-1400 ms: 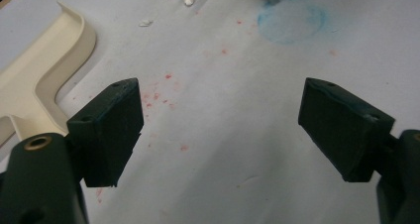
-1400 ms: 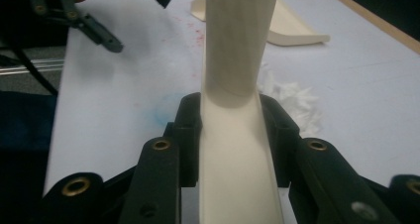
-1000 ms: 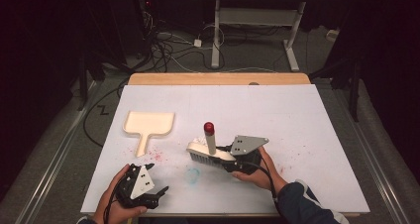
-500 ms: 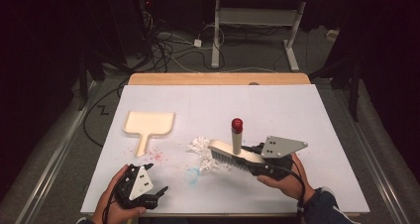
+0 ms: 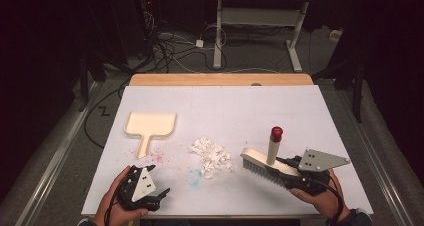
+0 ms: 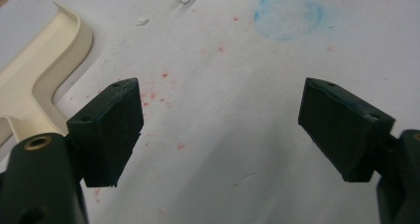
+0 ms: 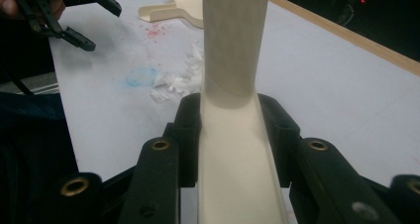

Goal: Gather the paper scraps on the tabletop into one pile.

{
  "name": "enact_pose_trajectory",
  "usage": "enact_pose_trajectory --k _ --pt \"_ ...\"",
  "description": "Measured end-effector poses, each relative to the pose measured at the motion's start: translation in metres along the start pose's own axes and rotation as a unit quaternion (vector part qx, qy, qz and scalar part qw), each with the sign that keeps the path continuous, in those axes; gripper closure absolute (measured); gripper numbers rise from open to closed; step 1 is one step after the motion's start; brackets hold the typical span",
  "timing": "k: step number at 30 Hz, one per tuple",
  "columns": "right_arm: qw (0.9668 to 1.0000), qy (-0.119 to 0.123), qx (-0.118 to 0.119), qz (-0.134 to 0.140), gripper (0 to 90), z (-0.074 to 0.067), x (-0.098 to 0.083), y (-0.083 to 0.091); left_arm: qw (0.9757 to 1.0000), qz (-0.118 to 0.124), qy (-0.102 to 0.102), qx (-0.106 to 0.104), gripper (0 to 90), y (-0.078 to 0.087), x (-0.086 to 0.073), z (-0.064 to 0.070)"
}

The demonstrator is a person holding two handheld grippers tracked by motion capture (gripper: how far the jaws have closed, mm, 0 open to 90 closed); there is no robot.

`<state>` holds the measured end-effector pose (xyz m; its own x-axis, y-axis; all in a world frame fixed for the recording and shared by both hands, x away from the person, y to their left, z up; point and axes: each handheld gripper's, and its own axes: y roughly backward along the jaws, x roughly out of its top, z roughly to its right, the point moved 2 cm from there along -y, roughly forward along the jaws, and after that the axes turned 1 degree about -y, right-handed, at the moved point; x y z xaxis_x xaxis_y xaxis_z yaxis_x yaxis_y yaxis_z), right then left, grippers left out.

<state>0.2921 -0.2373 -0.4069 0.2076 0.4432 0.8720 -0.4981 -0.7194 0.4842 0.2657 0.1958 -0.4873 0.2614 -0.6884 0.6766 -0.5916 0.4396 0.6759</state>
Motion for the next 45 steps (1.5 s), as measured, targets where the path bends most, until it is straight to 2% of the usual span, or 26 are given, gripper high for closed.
enact_pose_trajectory --k 4,8,10,14,17,23,25,27,29,31,32,34,37,39,42,44,45 --pt "0.9998 -0.011 0.006 -0.012 67.1 0.002 -0.01 0.011 1.0 -0.003 -0.004 0.001 16.8 -0.001 0.001 0.001" --pt "0.999 -0.025 0.013 -0.034 67.1 0.001 -0.016 0.015 1.0 -0.005 -0.006 0.0 16.8 -0.003 0.002 0.0" --pt "0.9981 -0.035 0.025 -0.044 67.1 0.001 -0.019 0.014 1.0 -0.004 -0.006 -0.001 16.8 -0.003 0.002 0.001" --pt "0.9937 -0.063 0.063 -0.068 67.1 0.005 -0.024 0.01 1.0 -0.005 -0.008 -0.002 16.8 -0.003 0.002 0.0" --pt "0.9912 -0.074 0.07 -0.084 67.0 0.013 -0.025 0.006 0.9999 -0.007 -0.01 -0.004 16.8 -0.004 0.002 0.001" --pt "0.9861 -0.107 0.068 -0.108 66.4 0.044 -0.029 -0.004 0.9999 -0.007 -0.011 -0.006 16.8 -0.005 0.002 0.001" --pt "0.9842 -0.113 0.075 -0.114 64.9 0.052 -0.029 -0.008 0.9999 -0.007 -0.011 -0.006 16.8 -0.005 0.003 0.0" --pt "0.9828 -0.112 0.073 -0.127 62.4 0.058 -0.029 -0.013 0.9999 -0.008 -0.011 -0.006 16.8 -0.006 0.003 0.0" --pt "0.982 -0.102 0.064 -0.145 58.6 0.064 -0.028 -0.018 0.9999 -0.007 -0.01 -0.008 16.8 -0.006 0.003 0.0" --pt "0.9818 -0.102 0.047 -0.153 54.0 0.071 -0.027 -0.022 0.9999 -0.007 -0.011 -0.008 16.8 -0.006 0.003 0.0" --pt "0.9807 -0.096 0.037 -0.167 52.1 0.075 -0.027 -0.025 0.9999 -0.006 -0.01 -0.009 16.8 -0.006 0.003 0.0" --pt "0.9804 -0.088 0.016 -0.176 50.0 0.081 -0.027 -0.031 0.9999 -0.005 -0.009 -0.011 16.8 -0.007 0.004 -0.001" --pt "0.981 -0.086 0.015 -0.173 49.7 0.091 -0.026 -0.04 0.9999 -0.002 -0.012 -0.012 16.8 -0.01 0.006 -0.003" --pt "0.9813 -0.08 0.008 -0.175 45.8 0.097 -0.024 -0.047 0.9998 -0.005 -0.013 -0.014 16.8 -0.012 0.007 -0.003" --pt "0.9815 -0.064 -0.027 -0.179 41.8 0.103 -0.019 -0.054 0.9998 -0.006 -0.018 -0.011 16.8 -0.012 0.009 -0.002" --pt "0.9825 -0.069 -0.051 -0.165 36.0 0.104 -0.016 -0.052 0.9998 -0.003 -0.018 -0.011 16.8 -0.011 0.009 -0.001" --pt "0.9828 -0.068 -0.061 -0.16 36.1 0.103 -0.015 -0.05 0.9998 -0.003 -0.014 -0.013 16.8 -0.01 0.008 0.0"
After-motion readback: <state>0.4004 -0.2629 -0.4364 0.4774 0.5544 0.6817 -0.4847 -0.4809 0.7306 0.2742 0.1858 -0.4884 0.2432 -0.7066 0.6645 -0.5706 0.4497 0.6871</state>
